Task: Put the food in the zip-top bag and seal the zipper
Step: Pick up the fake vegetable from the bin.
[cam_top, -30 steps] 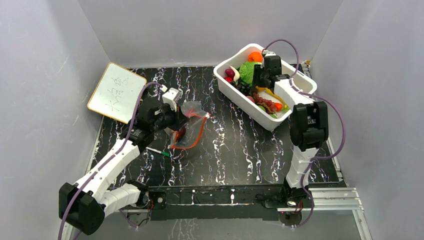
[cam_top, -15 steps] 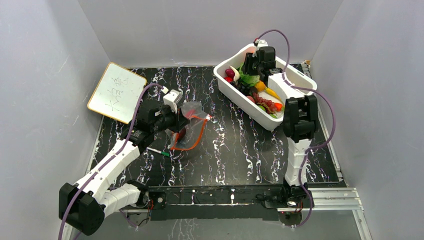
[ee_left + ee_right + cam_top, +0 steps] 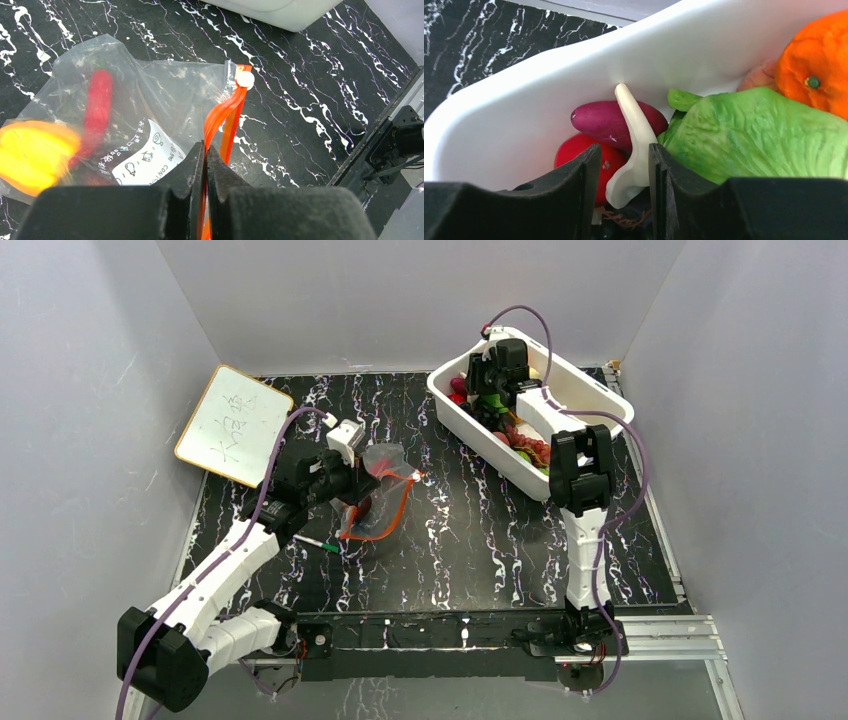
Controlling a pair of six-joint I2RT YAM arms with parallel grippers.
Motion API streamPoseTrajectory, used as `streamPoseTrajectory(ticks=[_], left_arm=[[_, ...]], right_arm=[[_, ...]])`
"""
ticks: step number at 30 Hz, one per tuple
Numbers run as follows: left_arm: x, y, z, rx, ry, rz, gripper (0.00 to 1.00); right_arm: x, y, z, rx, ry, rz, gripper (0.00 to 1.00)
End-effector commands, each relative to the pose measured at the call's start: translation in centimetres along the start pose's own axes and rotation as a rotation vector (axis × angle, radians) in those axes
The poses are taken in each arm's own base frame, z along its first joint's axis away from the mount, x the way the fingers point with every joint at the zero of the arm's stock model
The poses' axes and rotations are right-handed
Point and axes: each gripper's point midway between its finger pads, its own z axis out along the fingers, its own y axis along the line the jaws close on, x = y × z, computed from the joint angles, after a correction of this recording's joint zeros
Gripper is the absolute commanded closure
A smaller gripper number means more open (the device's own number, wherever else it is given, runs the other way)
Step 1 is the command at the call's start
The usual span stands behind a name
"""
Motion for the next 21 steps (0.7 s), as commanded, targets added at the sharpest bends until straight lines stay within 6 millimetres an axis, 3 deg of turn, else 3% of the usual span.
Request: streamPoseTrajectory(ticks=[1,12,21], left_arm=[[-1.3,-1.0,-0.7,0.034,-0.051,0.030,1.00],[-1.3,-1.1,-0.7,0.039,-0.053,0.034,1.00],[-1.4,-1.1,-0.9,0.035,-0.058,0.039,1.00]], right_arm=[[-2.6,0.0,1.0,0.018,-0.089,-0.155,0.62],[-2.2,-0.7,1.3,0.086,-0.068,-0.255,0.65],[-1.5,-1.9,2.5,0.141,-0.047,-0.294,0.56]])
